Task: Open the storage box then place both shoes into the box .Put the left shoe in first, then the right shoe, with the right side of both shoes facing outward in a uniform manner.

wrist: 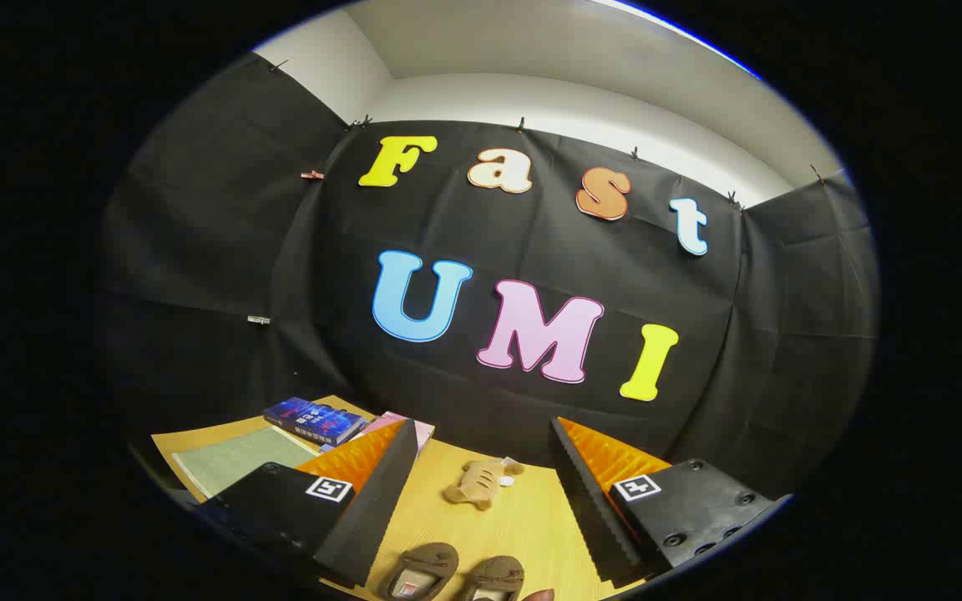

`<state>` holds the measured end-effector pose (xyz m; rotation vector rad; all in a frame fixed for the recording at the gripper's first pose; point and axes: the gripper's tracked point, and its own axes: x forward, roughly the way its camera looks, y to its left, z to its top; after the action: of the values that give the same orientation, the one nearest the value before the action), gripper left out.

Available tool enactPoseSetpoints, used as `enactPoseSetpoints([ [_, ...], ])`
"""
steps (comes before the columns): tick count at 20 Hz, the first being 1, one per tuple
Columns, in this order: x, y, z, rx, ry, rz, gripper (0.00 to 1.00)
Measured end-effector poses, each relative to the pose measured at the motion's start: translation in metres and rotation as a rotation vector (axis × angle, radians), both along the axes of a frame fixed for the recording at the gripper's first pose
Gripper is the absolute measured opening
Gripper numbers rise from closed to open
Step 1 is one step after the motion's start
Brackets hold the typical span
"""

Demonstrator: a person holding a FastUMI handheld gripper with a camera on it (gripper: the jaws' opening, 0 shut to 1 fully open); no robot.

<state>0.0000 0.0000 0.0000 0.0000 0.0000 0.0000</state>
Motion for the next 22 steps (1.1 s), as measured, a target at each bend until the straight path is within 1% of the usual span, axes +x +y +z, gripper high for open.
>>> enactPoseSetpoints([
  [17,-0.001,-0.003,-0.006,-0.007,0.020,-0.011,0.97],
  [20,0.000,0.004,-0.008,-0.006,0.026,0.016,0.97],
  [22,0.004,0.015,-0.011,0.007,0.038,0.065,0.97],
])
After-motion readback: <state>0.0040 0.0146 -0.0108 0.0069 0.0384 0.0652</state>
